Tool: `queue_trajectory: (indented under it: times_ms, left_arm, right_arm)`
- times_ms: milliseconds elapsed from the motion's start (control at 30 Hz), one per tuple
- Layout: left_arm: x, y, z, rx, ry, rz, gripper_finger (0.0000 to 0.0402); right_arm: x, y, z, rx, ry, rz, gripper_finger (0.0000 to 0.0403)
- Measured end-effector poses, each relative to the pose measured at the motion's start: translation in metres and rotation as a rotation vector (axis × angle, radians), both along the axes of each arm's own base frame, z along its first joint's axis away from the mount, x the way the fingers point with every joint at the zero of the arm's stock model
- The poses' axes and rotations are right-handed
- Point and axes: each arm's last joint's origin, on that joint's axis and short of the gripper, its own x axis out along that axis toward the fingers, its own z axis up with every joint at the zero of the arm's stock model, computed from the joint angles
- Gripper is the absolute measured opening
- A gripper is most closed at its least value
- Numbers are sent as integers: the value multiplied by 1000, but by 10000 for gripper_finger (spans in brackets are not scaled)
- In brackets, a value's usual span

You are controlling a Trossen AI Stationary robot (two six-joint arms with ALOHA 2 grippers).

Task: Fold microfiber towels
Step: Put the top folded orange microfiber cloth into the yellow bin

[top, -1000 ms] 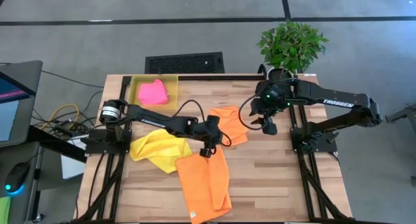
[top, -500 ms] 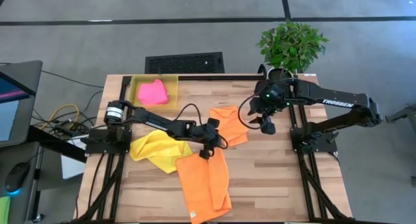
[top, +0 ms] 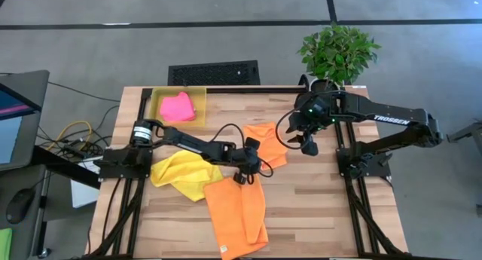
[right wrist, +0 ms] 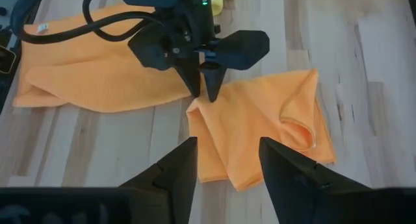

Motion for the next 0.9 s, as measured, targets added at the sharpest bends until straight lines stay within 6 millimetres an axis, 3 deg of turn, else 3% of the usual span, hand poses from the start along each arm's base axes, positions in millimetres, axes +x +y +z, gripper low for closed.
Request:
queue_trajectory:
  times_ms: [200,367,567,700,900]
  left_arm:
    - [0,1,-8,-49,20,19,135]
    - [1,6,-6,-116,19,74,93]
    - [9,15,11,-174,38,166,9]
    - [15,27,29,-275,33,266,8]
    - [19,50,52,-559,74,469,2]
  right_arm:
    - [0,0,0,0,-1,0,187]
    - [1,-1,1,-10,-7,-8,188]
    - [0,-2,1,-17,-6,-17,184]
    - [0,-6,1,-16,-6,-35,183]
    - [-1,-10,0,-16,-5,-58,183]
